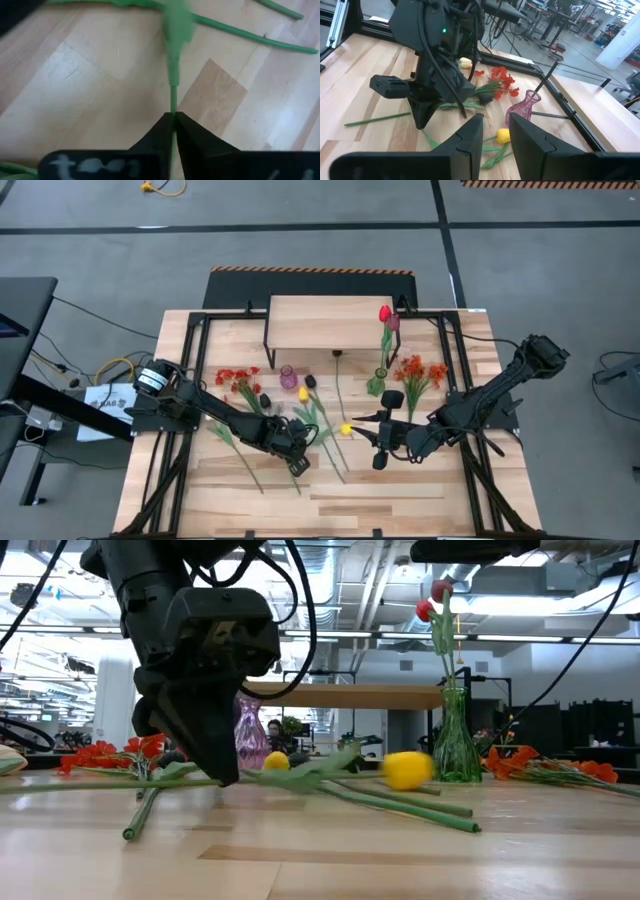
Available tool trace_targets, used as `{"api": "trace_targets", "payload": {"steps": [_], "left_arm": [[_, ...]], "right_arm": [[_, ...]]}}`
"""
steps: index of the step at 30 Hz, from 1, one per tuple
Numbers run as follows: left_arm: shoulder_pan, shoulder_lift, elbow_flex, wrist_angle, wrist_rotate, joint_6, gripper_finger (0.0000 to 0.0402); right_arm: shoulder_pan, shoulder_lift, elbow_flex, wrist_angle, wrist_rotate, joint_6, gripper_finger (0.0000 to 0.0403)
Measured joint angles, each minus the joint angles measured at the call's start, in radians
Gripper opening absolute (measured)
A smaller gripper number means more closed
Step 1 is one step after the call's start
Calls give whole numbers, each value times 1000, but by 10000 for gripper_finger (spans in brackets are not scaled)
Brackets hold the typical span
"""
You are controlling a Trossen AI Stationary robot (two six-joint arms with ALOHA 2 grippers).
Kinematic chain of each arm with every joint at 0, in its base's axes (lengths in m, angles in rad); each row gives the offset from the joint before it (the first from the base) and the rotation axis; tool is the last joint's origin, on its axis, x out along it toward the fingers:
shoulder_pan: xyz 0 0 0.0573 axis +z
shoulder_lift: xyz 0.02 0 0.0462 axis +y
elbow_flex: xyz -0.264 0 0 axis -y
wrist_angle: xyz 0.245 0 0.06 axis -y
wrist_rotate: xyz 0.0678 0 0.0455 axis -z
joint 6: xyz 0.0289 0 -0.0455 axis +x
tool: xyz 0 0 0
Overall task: Pick and place flowers into a vace then onto a shelf
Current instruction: Put the yellow tulip into the green vase
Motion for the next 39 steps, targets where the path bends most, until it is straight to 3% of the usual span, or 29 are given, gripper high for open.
{"api": "trace_targets", "payload": {"steps": [6,13,24,28,32,39], "left_arm": [[-24,-53,0,-41,-46,-12,9],[-85,-200,0,-124,-179,-60,5],[-252,-409,0,-130,-608,-61,2],[-301,-420,2,-84,-802,41,2],[-319,-412,1,34,-936,194,2],[-315,-408,-13,344,-995,563,2]], "right_arm": [[0,0,0,0,0,0,87],[0,0,0,0,0,0,87],[0,0,0,14,0,-1,87],[0,0,0,46,-15,-8,87],[0,0,0,101,-95,-9,87],[-15,39,0,303,-254,-63,87]]}}
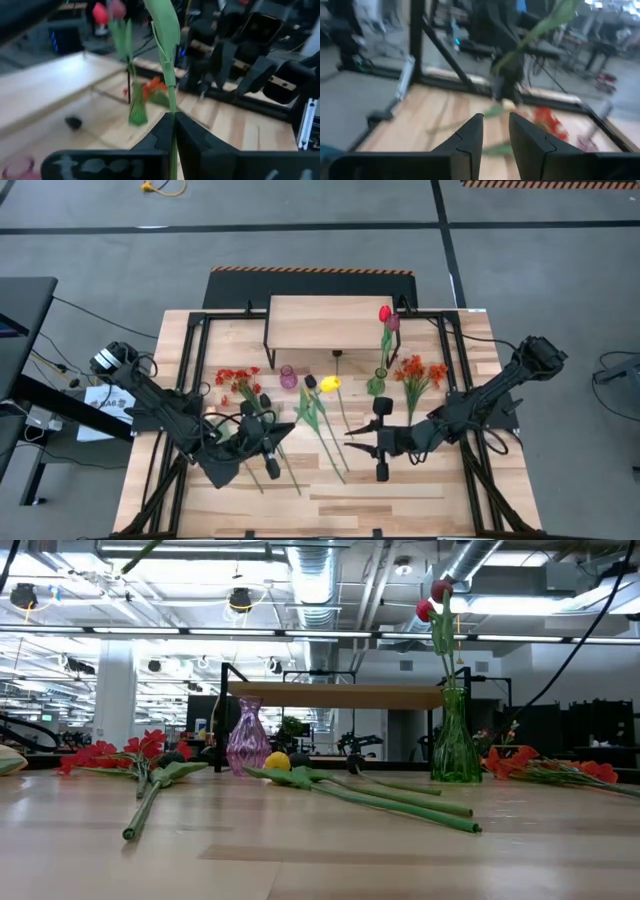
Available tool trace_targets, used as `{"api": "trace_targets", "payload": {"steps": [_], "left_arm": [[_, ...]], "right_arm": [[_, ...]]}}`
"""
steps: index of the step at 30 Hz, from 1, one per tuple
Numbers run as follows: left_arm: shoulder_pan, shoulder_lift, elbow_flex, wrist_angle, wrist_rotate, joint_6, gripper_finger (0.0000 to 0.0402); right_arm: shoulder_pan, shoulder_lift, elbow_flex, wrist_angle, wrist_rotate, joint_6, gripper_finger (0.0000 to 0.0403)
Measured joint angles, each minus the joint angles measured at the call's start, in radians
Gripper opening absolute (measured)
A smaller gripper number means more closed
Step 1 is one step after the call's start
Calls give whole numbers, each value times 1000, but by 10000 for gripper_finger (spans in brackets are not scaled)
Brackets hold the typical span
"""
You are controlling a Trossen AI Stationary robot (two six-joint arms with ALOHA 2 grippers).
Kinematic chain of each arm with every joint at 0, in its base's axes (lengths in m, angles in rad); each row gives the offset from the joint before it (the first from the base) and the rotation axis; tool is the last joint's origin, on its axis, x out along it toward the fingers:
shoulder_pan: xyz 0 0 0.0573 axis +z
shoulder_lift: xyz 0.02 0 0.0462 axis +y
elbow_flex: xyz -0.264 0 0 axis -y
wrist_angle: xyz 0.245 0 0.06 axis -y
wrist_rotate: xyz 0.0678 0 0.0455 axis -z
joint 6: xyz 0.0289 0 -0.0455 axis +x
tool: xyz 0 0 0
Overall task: Pick and place flowers into a vace then onto a shelf
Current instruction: Put the yellow tulip into the green vase
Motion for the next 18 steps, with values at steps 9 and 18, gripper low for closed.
{"api": "trace_targets", "payload": {"steps": [9,18], "left_arm": [[63,0,-64,384,280,317,2],[167,30,-122,571,547,413,2]], "right_arm": [[-33,63,0,250,-128,-102,87],[-51,69,0,293,-204,-103,94]]}}
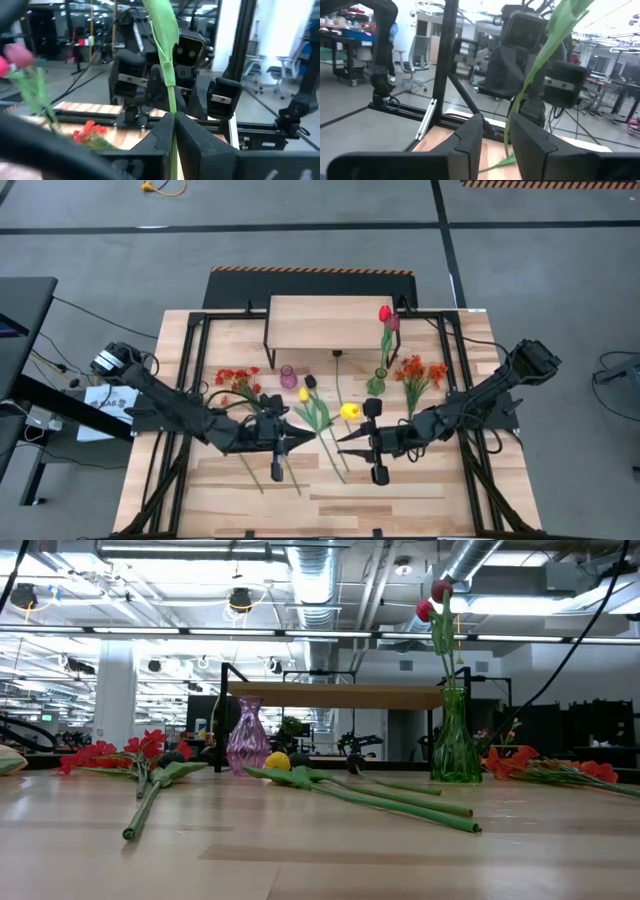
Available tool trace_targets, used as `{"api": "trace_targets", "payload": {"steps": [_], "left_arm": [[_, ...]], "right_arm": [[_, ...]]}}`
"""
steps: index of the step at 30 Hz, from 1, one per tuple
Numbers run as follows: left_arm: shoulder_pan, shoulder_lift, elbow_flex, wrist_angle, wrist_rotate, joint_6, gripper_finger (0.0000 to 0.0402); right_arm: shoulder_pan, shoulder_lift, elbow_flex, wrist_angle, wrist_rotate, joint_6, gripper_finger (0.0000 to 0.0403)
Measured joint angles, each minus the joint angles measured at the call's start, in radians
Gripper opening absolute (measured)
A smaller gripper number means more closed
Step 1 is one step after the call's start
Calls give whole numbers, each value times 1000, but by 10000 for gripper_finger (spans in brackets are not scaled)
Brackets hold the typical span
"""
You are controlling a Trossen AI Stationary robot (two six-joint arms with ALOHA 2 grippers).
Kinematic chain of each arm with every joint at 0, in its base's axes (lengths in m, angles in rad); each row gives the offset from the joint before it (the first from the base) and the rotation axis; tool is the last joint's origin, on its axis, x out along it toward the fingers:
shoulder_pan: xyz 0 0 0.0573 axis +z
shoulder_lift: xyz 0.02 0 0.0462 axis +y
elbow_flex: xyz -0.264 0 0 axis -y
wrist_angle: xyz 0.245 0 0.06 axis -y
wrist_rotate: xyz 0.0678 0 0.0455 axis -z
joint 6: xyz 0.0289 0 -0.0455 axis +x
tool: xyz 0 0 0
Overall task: Pick and place flowers into a vace then onto a shelf
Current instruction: Put the yellow tulip into the green vase
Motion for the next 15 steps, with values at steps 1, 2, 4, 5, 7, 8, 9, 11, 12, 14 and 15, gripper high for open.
{"api": "trace_targets", "payload": {"steps": [1,2,4,5,7,8,9,11,12,14,15], "left_arm": [[6,16,-1,17,21,21,2],[13,33,-1,46,55,38,2],[33,82,0,138,127,58,2],[39,105,0,166,137,59,2],[48,139,-1,201,139,59,2],[54,151,1,205,141,60,2],[59,155,3,204,142,60,2],[68,156,5,205,157,53,2],[74,161,6,211,170,44,2],[76,165,6,204,176,34,2],[76,166,6,204,176,28,2]], "right_arm": [[0,0,0,2,-4,0,97],[0,0,0,3,-13,0,101],[0,0,0,4,-16,0,110],[0,0,0,3,-16,0,116],[0,0,0,3,-16,-1,127],[0,0,0,3,-16,-1,132],[0,0,0,1,-16,-1,138],[0,0,0,2,-16,-6,149],[0,0,0,2,-16,-13,154],[0,0,0,0,-16,-19,163],[0,0,0,1,-16,-19,166]]}}
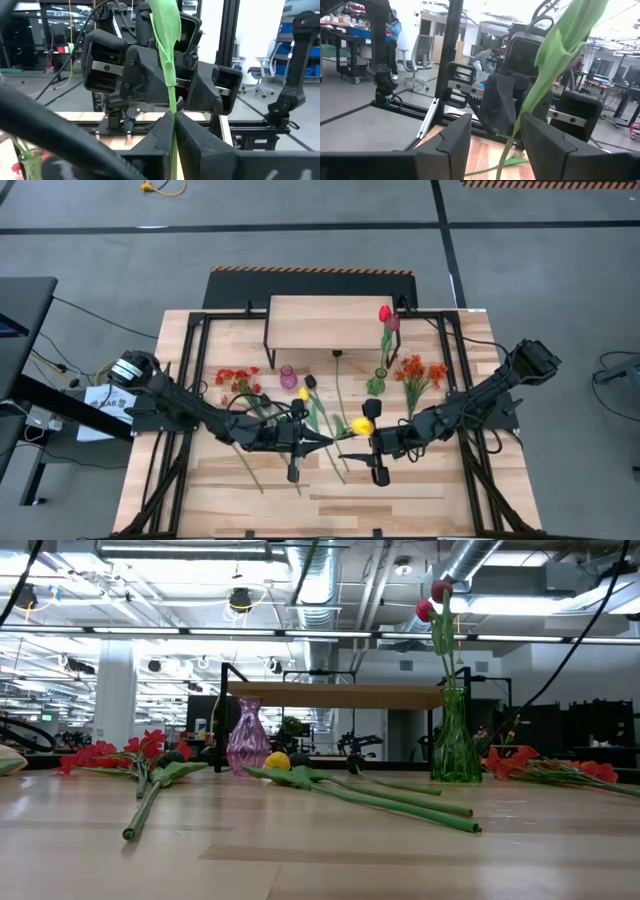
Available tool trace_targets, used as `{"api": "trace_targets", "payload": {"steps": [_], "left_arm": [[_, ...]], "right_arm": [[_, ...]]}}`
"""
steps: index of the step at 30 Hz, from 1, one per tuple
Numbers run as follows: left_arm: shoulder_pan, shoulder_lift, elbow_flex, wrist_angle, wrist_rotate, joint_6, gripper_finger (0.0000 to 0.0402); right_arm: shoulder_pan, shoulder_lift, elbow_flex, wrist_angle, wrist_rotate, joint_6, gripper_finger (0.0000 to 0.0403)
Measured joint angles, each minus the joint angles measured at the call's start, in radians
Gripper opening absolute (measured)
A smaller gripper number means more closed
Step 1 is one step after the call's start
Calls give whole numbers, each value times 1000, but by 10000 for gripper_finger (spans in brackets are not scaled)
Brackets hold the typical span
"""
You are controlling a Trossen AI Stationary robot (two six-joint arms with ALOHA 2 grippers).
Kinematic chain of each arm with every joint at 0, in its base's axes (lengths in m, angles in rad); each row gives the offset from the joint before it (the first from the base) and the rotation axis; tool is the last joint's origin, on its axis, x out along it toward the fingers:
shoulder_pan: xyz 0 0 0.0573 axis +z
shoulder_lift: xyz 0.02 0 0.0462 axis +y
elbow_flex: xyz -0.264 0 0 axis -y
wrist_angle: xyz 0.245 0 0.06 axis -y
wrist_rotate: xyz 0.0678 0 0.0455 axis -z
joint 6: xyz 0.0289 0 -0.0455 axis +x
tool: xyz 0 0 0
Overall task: Pick and place flowers into a vace then onto a shelf
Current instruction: Put the yellow tulip into the green vase
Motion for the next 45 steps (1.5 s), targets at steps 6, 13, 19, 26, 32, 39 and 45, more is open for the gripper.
{"api": "trace_targets", "payload": {"steps": [6,13,19,26,32,39,45], "left_arm": [[5,19,0,1,0,-13,2],[6,19,0,1,-1,-14,2],[5,21,0,-7,1,-14,2],[5,21,0,-9,-1,-15,2],[5,21,0,-17,-5,-21,2],[5,20,0,-19,-10,-22,2],[6,20,0,-19,-19,-22,2]], "right_arm": [[-7,0,0,6,2,0,176],[-26,0,0,9,0,0,160],[-53,-1,0,13,4,1,144],[-75,-1,0,10,0,20,129],[-78,-1,0,11,0,20,123],[-78,-1,0,32,0,20,117],[-78,-1,0,31,-13,15,26]]}}
